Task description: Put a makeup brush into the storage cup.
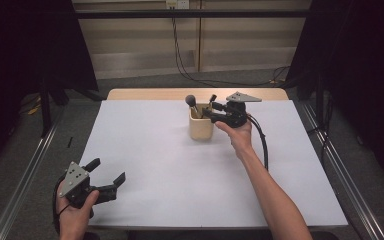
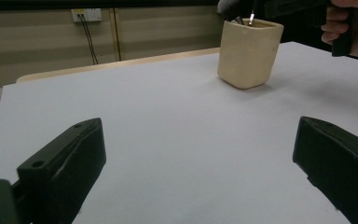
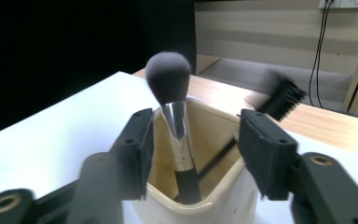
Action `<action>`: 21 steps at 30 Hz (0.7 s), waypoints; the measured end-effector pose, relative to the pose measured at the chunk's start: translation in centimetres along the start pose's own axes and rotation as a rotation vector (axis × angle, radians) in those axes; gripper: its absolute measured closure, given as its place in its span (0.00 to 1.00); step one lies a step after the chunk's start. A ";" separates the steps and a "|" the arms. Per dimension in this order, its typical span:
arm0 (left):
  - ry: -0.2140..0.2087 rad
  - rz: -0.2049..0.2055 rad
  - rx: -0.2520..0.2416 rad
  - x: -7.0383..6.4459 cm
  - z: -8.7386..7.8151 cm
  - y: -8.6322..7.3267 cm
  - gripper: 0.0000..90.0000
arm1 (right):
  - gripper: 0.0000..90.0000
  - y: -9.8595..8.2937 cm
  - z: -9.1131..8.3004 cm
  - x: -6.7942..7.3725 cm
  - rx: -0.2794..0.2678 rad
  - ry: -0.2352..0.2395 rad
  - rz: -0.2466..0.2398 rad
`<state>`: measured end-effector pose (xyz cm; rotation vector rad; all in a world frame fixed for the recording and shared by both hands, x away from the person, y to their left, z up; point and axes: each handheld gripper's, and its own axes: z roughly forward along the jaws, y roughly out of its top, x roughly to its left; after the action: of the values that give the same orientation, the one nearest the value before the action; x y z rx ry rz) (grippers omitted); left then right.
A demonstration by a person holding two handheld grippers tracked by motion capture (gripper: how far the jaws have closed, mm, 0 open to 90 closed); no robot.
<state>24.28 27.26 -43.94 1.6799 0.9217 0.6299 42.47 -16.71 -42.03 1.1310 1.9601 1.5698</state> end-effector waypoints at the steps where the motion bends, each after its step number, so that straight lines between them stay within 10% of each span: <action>1: 0.001 -0.001 0.001 0.0 0.0 0.0 0.03 | 0.45 0.0 -0.1 0.1 -0.008 -0.003 -0.003; 21: 0.006 -0.012 0.007 0.2 0.3 0.0 0.03 | 0.09 0.0 -1.2 -0.1 -0.011 0.023 0.016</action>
<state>24.62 27.31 -44.07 1.6782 0.9391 0.6244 41.66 -17.53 -41.71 1.1316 1.9592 1.6074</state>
